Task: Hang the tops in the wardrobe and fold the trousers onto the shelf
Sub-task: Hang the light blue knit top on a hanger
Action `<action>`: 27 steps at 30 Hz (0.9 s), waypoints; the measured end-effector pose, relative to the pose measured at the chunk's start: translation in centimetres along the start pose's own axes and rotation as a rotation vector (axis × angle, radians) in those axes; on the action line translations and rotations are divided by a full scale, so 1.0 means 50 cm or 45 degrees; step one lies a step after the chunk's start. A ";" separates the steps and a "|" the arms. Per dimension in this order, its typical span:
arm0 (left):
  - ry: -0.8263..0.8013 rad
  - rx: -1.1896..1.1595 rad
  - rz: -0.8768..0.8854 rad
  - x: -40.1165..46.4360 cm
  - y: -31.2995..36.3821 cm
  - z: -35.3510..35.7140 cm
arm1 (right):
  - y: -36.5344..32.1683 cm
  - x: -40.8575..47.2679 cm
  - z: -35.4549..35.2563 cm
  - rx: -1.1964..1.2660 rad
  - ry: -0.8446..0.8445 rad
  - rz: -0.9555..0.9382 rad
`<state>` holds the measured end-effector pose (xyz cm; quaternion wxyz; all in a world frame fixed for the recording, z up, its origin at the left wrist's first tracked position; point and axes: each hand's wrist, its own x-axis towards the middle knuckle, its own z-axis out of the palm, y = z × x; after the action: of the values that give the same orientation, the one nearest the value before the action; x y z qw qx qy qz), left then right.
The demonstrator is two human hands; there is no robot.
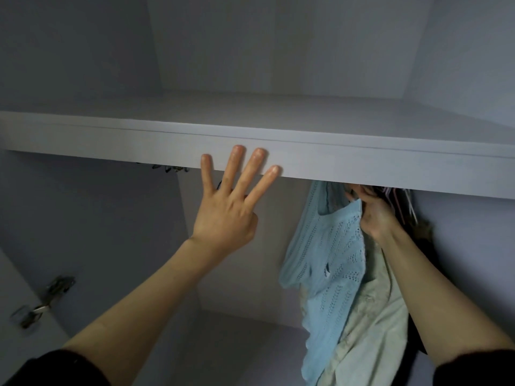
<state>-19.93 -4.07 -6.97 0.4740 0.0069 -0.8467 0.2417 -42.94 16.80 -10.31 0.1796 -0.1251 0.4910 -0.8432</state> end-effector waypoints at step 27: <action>-0.039 -0.017 -0.050 0.005 0.017 -0.020 | -0.011 -0.007 -0.033 -0.213 0.082 0.030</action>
<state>-19.50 -2.84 -6.69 0.4656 0.0241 -0.8551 0.2267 -43.34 18.47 -10.64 0.1626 -0.1067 0.5667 -0.8006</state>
